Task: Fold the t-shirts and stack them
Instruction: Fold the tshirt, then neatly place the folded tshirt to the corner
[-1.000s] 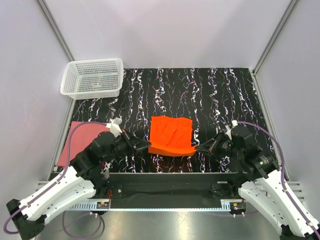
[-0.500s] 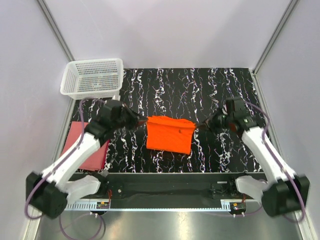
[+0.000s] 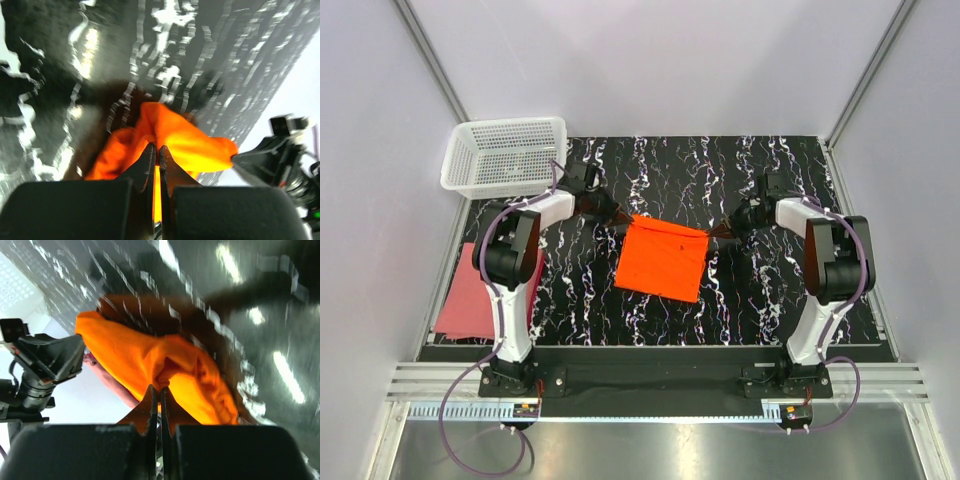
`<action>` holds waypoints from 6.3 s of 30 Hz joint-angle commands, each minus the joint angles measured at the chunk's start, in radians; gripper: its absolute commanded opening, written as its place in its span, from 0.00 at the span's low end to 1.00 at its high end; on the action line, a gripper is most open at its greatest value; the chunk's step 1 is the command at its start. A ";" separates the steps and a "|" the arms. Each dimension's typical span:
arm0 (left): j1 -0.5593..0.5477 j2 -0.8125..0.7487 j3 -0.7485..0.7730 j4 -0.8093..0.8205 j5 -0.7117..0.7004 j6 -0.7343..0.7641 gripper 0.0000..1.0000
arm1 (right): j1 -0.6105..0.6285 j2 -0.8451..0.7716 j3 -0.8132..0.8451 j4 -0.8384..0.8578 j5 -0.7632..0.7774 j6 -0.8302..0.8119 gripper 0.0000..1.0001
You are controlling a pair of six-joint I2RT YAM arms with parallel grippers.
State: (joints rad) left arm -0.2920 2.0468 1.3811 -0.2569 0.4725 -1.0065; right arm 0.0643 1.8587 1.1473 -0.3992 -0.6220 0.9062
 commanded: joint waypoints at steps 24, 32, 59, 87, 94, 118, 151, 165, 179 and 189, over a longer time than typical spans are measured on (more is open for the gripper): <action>-0.162 -0.347 -0.166 0.053 -0.164 0.338 0.45 | 0.123 -0.202 0.051 -0.124 0.211 -0.431 0.83; -0.173 -0.408 -0.459 0.179 -0.159 0.304 0.36 | 0.213 -0.270 -0.234 0.065 0.045 -0.305 0.41; -0.184 -0.708 -0.614 0.145 -0.218 0.263 0.65 | 0.213 -0.254 -0.118 0.002 0.068 -0.382 0.64; -0.165 -0.890 -0.737 0.007 -0.385 0.329 0.60 | 0.527 -0.538 -0.083 -0.264 0.568 -0.587 0.74; -0.136 -1.256 -0.835 -0.117 -0.445 0.197 0.66 | 0.906 -0.639 -0.199 -0.112 0.852 -0.777 0.85; -0.007 -1.246 -0.898 -0.185 -0.200 0.016 0.81 | 1.390 -0.124 -0.399 0.543 1.249 -1.540 0.49; -0.111 -0.544 -0.962 0.797 0.074 -0.386 0.99 | 1.227 -0.495 -0.488 0.533 1.055 -1.543 0.00; -0.145 -0.290 -0.870 0.939 0.048 -0.442 0.61 | 1.209 -0.536 -0.520 0.557 1.041 -1.503 0.00; -0.226 -0.850 -0.916 0.417 -0.451 -0.101 0.00 | 1.215 -0.918 -0.541 0.295 1.193 -1.035 0.88; -0.171 -0.981 -0.700 -0.077 -0.862 -0.109 0.00 | 1.217 -1.138 -0.534 0.197 1.240 -1.038 0.92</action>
State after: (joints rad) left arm -0.5022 1.0649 0.5835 -0.2058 -0.2131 -1.1404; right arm 1.2808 0.7506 0.5888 -0.1551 0.5682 -0.1551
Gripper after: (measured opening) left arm 0.057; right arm 0.919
